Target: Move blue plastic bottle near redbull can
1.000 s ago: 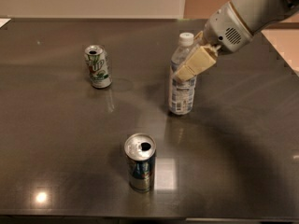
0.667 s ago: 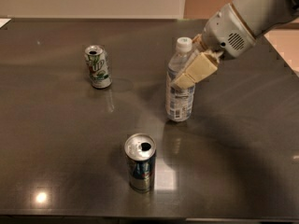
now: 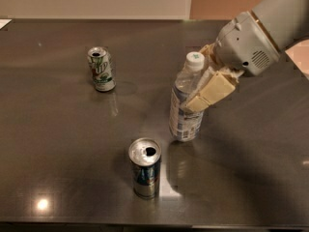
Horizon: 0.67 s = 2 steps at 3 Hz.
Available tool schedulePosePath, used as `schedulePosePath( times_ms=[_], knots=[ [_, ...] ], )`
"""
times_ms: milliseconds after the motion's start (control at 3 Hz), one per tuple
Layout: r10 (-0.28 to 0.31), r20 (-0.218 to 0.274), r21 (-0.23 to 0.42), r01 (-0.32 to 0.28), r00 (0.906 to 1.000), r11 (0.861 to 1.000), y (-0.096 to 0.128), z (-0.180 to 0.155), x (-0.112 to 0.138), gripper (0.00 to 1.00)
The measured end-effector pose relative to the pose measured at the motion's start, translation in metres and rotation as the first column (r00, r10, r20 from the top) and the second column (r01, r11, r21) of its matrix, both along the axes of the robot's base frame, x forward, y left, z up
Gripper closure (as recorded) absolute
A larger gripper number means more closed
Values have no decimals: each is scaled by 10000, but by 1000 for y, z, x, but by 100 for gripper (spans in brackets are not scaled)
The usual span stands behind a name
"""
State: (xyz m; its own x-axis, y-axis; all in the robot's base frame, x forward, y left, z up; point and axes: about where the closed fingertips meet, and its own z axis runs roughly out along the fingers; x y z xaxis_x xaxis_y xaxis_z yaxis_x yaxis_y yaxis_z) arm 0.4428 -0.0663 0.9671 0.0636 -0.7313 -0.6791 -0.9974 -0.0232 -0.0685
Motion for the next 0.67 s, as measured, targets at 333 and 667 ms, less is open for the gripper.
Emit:
schedulePosePath(
  times_ms=[333, 667],
  knots=[
    [467, -65, 191, -466, 9989, 9987, 0, -5, -20, 100],
    [862, -95, 377, -858, 9962, 9956, 4, -13, -36, 100]
  ],
)
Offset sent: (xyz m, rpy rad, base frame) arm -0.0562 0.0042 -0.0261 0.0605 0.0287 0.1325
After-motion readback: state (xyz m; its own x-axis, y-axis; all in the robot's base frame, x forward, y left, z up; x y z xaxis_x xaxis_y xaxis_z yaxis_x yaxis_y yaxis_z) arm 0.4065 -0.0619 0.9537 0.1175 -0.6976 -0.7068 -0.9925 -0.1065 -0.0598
